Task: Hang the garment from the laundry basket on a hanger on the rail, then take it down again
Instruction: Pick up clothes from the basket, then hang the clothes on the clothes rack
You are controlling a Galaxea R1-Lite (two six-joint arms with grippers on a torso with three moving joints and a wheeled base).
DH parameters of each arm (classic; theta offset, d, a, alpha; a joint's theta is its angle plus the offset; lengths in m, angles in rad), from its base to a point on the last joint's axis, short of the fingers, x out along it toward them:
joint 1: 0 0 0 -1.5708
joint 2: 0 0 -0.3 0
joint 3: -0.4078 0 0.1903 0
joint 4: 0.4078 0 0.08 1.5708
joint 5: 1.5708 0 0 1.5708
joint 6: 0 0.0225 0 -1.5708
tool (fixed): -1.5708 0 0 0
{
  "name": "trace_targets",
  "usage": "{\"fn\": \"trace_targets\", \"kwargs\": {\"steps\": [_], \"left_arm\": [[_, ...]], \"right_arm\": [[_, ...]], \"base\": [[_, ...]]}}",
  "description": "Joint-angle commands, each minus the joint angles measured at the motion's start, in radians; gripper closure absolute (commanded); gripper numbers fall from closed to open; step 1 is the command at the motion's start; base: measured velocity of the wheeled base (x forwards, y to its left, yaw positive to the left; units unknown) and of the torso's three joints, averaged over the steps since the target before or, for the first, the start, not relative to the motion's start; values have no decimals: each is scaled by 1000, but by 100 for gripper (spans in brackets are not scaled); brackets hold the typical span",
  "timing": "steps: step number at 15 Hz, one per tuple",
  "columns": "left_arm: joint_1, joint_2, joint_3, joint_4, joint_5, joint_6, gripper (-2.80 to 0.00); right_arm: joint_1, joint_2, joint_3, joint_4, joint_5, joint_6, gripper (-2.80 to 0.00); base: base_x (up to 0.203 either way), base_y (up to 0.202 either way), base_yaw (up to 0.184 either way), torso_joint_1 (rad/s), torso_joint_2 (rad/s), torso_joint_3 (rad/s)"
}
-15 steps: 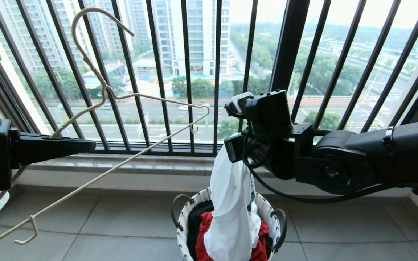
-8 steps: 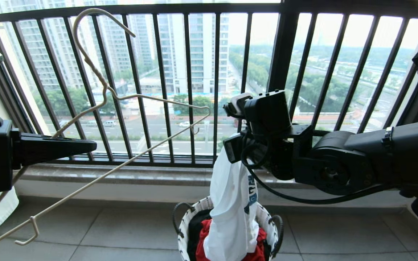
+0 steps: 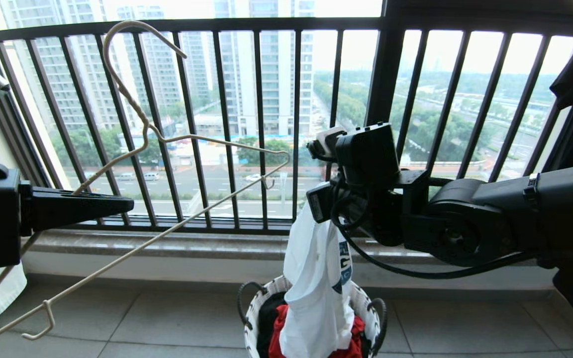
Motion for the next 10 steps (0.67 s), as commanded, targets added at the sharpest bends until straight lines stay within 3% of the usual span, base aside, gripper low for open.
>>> {"fn": "trace_targets", "kwargs": {"steps": [1,3,6,10], "left_arm": [[1,10,23,5,0,51,0],[1,13,66,5,3,163,0],[1,14,68,6,8,174,0],[1,20,74,6,5,180,0]], "right_arm": [[-13,-1,-16,-3,-1,3,0],[-33,-4,-33,-2,15,5,0],[-72,-4,-70,10,49,37,0],[-82,-13,-162,123,118,193,0]], "base": [[0,0,0,0,0,0],[0,0,0,0,0,0],[0,0,0,0,0,0],[0,0,0,0,0,0]]}}
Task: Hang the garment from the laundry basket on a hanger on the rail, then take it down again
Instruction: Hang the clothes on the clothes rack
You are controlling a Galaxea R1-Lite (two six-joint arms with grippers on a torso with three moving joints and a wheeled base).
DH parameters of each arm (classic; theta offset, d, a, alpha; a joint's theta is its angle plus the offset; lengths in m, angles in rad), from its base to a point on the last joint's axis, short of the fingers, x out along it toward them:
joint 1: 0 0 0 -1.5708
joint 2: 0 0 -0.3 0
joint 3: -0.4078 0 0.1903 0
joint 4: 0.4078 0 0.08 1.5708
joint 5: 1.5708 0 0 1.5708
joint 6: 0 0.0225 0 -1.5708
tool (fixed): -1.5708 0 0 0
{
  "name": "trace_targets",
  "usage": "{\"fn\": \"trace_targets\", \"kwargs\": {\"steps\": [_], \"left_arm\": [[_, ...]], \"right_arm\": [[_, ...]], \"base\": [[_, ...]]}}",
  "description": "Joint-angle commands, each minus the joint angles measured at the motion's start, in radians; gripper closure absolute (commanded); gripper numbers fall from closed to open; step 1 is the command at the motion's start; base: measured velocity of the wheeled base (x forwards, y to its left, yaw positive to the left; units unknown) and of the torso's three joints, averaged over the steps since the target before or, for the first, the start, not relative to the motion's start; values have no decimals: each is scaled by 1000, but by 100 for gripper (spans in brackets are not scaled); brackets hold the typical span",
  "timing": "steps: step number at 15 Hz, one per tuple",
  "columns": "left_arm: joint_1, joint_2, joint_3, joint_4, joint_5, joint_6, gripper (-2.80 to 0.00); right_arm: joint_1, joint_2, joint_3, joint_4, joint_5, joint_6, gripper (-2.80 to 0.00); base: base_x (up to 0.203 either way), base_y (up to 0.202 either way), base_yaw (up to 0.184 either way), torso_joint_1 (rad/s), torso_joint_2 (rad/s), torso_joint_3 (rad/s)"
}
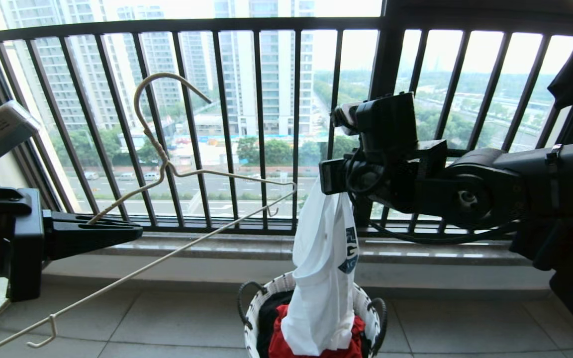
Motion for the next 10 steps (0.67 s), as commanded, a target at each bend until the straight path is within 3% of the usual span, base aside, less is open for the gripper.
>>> {"fn": "trace_targets", "kwargs": {"steps": [1,5,10], "left_arm": [[-1,4,3,2,-13,1,0],[-47,-2,14,3,-16,-1,0],[-85,-18,17,2,-16,-7,0]], "right_arm": [[-2,-7,-77,83,44,117,0],[-8,2,-198,244,146,326,0],[-8,21,-219,251,179,355,0]], "base": [[0,0,0,0,0,0],[0,0,0,0,0,0],[0,0,0,0,0,0]]}}
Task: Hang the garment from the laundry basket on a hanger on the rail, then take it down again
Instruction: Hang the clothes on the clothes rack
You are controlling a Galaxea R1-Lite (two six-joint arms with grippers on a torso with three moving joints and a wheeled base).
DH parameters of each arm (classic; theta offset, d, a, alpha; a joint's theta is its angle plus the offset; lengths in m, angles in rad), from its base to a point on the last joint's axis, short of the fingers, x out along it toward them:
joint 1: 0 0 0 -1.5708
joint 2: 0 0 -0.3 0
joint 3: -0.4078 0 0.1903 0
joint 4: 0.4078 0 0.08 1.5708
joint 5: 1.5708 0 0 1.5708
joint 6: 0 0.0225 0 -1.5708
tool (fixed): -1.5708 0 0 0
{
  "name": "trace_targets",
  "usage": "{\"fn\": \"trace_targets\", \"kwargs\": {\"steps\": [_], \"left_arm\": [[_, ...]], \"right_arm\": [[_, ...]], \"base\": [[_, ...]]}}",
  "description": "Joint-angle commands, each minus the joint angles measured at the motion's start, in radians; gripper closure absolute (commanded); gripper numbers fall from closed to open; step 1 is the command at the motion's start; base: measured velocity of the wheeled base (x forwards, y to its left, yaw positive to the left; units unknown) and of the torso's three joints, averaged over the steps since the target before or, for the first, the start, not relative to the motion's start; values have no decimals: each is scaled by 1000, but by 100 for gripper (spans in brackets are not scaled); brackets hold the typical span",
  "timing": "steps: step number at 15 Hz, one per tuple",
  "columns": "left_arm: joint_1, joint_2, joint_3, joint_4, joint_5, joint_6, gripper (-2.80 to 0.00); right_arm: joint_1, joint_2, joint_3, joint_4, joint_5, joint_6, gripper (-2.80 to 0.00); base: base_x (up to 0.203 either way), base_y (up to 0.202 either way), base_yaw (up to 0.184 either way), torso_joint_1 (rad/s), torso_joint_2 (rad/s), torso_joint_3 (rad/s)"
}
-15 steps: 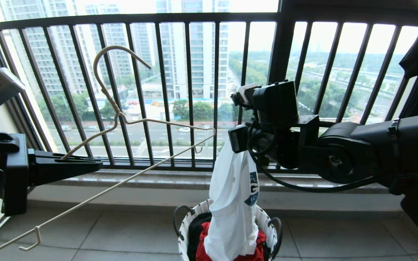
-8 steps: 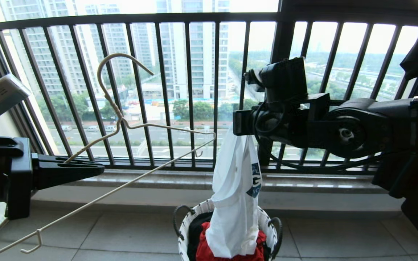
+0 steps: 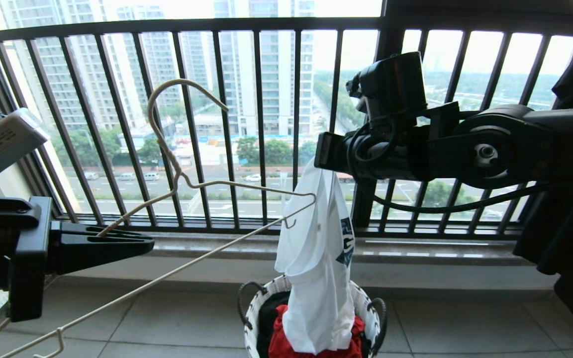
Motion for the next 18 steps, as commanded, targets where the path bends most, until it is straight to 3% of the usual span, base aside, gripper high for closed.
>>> {"fn": "trace_targets", "kwargs": {"steps": [1,12,18], "left_arm": [[-11,-6,0,1,-3,1,0],[-18,36,-7,-5,-3,-12,0],[-26,49,11,-135,-2,-136,0]], "right_arm": [[-2,23,-16,5,0,15,0],[15,3,-21,14,0,63,0],[42,0,-10,23,0,83,0]], "base": [[0,0,0,0,0,0],[0,0,0,0,0,0],[0,0,0,0,0,0]]}}
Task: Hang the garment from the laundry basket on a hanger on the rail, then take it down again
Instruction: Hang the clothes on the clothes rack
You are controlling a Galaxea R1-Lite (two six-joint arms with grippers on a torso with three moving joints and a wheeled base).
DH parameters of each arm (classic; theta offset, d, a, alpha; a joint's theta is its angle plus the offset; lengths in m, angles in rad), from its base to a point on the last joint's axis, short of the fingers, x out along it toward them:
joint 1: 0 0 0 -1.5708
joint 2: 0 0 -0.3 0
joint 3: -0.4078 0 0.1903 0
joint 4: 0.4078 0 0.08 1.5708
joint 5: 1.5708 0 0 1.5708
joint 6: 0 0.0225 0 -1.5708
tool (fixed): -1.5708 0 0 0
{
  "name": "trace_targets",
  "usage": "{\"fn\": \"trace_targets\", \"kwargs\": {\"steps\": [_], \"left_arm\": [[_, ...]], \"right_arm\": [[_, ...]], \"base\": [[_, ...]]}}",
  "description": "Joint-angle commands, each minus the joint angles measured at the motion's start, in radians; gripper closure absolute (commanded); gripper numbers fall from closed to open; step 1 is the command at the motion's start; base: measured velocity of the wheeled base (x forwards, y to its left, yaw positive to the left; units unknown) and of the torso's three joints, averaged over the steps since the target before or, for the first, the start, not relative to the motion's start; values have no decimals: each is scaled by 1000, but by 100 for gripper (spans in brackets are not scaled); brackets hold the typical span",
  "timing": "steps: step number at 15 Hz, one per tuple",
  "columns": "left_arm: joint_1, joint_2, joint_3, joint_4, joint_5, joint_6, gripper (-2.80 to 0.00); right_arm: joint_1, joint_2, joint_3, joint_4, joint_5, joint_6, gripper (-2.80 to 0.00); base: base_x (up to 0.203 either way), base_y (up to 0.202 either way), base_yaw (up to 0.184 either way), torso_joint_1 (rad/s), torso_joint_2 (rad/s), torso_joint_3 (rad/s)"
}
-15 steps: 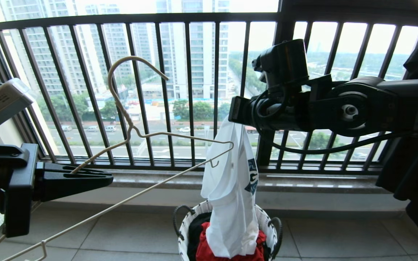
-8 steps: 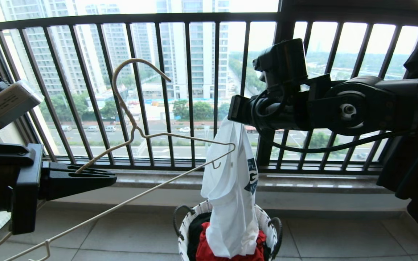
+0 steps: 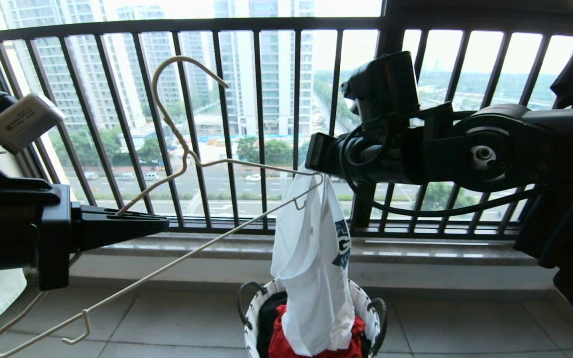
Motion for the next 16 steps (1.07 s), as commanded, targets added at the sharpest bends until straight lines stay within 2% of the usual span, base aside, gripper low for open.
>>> {"fn": "trace_targets", "kwargs": {"steps": [1,5,8,10,12,14,16], "left_arm": [[-6,9,2,-2,-3,-7,0],[-23,18,-4,-4,4,-23,0],[-55,18,-31,-3,8,-112,0],[-59,18,-34,1,40,-111,0],[-60,23,-46,2,125,-109,0],[-69,26,-48,2,130,-110,0],[-117,38,-48,-3,133,-139,0]], "right_arm": [[10,-1,0,-1,-1,5,0],[21,5,-3,-2,-4,43,0],[23,16,-9,-5,-6,50,0],[11,21,-14,-6,-12,48,0],[0,24,-19,-7,-12,45,0],[-1,24,-23,-5,-12,46,0],[0,22,-23,-5,-11,49,0]], "base": [[0,0,0,0,0,0],[0,0,0,0,0,0],[0,0,0,0,0,0],[0,0,0,0,0,0],[0,0,0,0,0,0],[0,0,0,0,0,0],[0,0,0,0,0,0]]}}
